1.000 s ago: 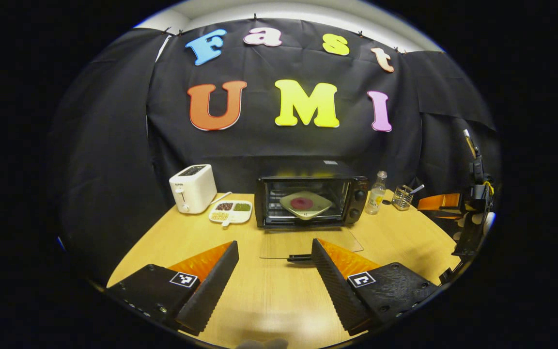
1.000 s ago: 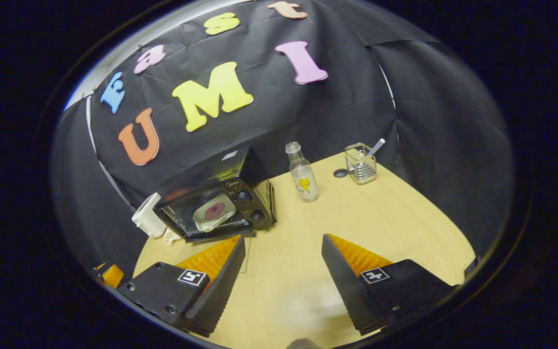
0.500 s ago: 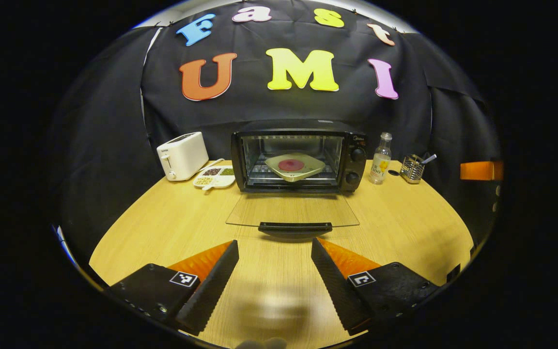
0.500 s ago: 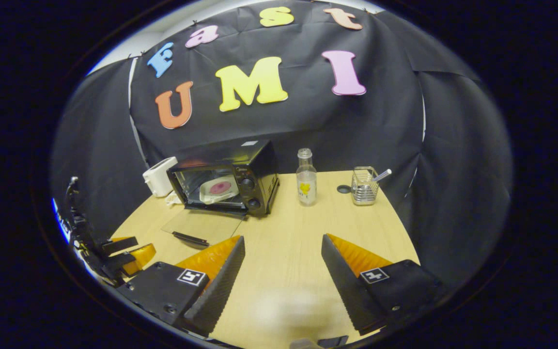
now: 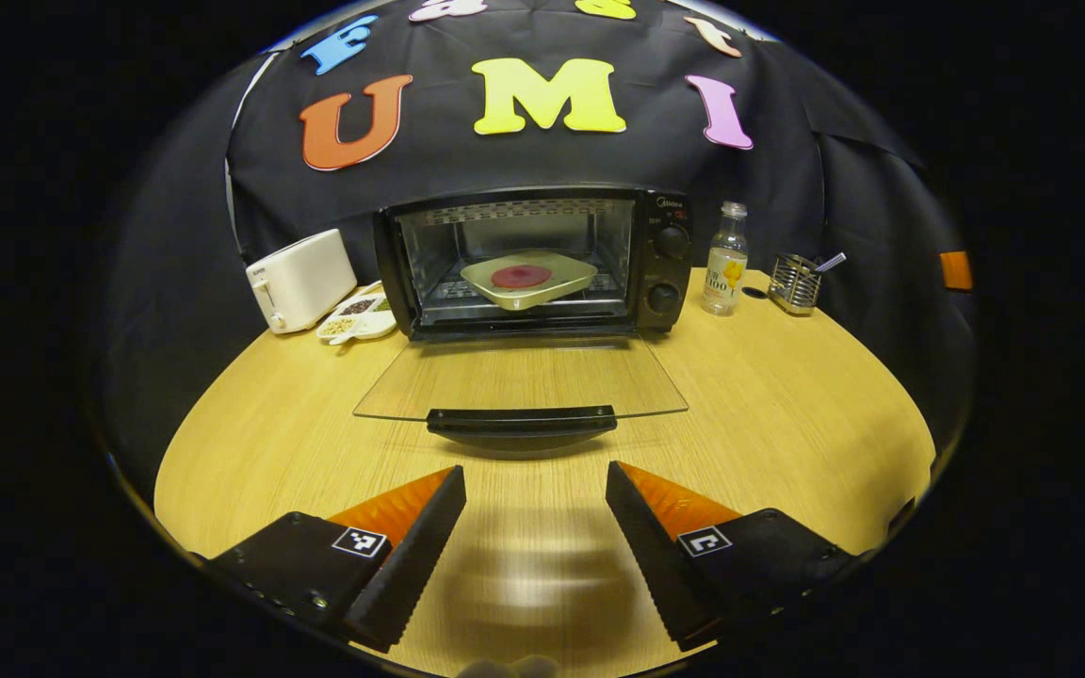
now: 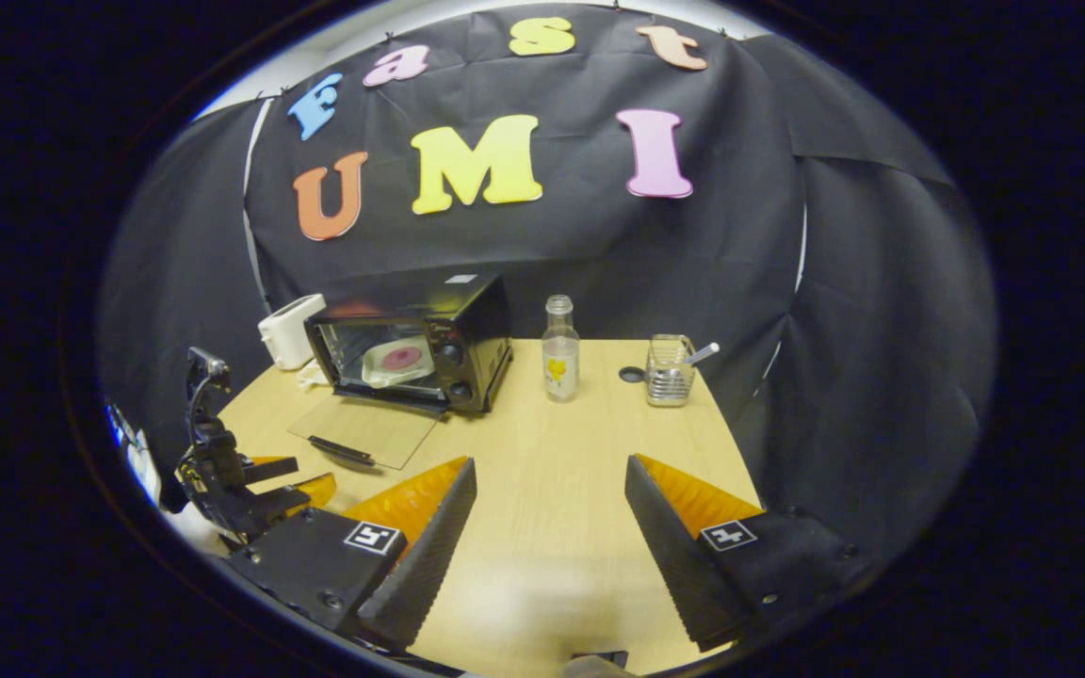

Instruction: Open the electric oven with the left hand, put the food in, and close the electric oven.

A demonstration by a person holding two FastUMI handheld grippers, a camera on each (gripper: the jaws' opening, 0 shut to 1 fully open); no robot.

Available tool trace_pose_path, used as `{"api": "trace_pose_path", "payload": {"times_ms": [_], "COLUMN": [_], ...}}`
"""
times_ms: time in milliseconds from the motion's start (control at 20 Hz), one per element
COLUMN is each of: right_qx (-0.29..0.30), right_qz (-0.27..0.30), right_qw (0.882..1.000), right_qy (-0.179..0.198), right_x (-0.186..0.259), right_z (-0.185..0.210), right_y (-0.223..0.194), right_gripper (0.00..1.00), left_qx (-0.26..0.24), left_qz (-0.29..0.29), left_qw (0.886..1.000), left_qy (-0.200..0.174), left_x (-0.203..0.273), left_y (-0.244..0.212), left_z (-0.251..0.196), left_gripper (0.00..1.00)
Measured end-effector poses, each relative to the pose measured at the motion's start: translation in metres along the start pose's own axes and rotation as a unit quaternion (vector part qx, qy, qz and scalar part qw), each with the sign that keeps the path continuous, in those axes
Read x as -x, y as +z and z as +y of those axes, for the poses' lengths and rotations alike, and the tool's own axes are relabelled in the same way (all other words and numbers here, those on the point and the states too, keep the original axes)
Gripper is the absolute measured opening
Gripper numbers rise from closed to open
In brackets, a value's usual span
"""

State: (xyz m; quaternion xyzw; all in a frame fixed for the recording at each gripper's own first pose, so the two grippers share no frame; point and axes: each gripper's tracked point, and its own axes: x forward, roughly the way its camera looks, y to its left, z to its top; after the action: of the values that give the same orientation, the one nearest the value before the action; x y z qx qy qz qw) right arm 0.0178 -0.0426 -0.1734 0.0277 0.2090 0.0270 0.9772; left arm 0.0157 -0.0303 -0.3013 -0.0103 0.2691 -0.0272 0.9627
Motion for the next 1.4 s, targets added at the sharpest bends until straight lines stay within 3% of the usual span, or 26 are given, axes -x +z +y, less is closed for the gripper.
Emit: {"api": "trace_pose_path", "payload": {"times_ms": [100, 150, 450, 500, 550, 700, 750, 800, 900, 950, 1300, 1400], "right_qx": [-0.009, -0.012, -0.028, -0.03, -0.033, -0.041, -0.043, -0.044, -0.047, -0.048, -0.065, -0.074], "right_qz": [0.0, 0.0, 0.002, 0.004, 0.007, 0.007, 0.008, 0.009, 0.01, 0.01, 0.011, 0.011], "right_qw": [1.0, 1.0, 0.998, 0.998, 0.997, 0.997, 0.996, 0.996, 0.996, 0.996, 0.995, 0.994], "right_qy": [-0.02, -0.028, -0.061, -0.062, -0.066, -0.072, -0.074, -0.074, -0.078, -0.08, -0.076, -0.075], "right_x": [0.006, 0.009, 0.022, 0.022, 0.023, 0.023, 0.023, 0.023, 0.023, 0.022, 0.015, 0.012], "right_z": [-0.006, -0.007, -0.01, -0.008, -0.007, -0.005, -0.005, -0.004, -0.004, -0.004, 0.002, 0.004], "right_y": [-0.002, -0.002, -0.004, -0.006, -0.006, -0.007, -0.007, -0.008, -0.008, -0.007, -0.009, -0.01], "right_gripper": [1.0, 0.95, 0.96, 1.0, 0.96, 1.0, 0.96, 1.0, 0.96, 1.0, 0.96, 1.0], "left_qx": [-0.002, -0.003, -0.005, -0.006, -0.006, -0.007, -0.007, -0.006, -0.007, -0.009, -0.013, -0.011], "left_qz": [0.004, 0.007, 0.029, 0.032, 0.035, 0.04, 0.041, 0.043, 0.044, 0.044, 0.039, 0.035], "left_qw": [1.0, 1.0, 0.999, 0.999, 0.999, 0.999, 0.999, 0.999, 0.999, 0.999, 0.999, 0.999], "left_qy": [-0.007, -0.011, -0.021, -0.019, -0.018, -0.015, -0.014, -0.017, -0.019, -0.019, -0.029, -0.031], "left_x": [-0.01, -0.014, -0.043, -0.047, -0.05, -0.056, -0.058, -0.06, -0.061, -0.061, -0.058, -0.055], "left_y": [-0.002, -0.004, -0.015, -0.017, -0.019, -0.019, -0.019, -0.019, -0.017, -0.017, -0.002, 0.006], "left_z": [0.0, 0.001, 0.008, 0.01, 0.013, 0.019, 0.02, 0.02, 0.018, 0.018, 0.02, 0.02], "left_gripper": [0.96, 0.96, 0.96, 0.96, 0.96, 0.96, 0.96, 0.96, 0.96, 0.96, 0.96, 0.97]}}
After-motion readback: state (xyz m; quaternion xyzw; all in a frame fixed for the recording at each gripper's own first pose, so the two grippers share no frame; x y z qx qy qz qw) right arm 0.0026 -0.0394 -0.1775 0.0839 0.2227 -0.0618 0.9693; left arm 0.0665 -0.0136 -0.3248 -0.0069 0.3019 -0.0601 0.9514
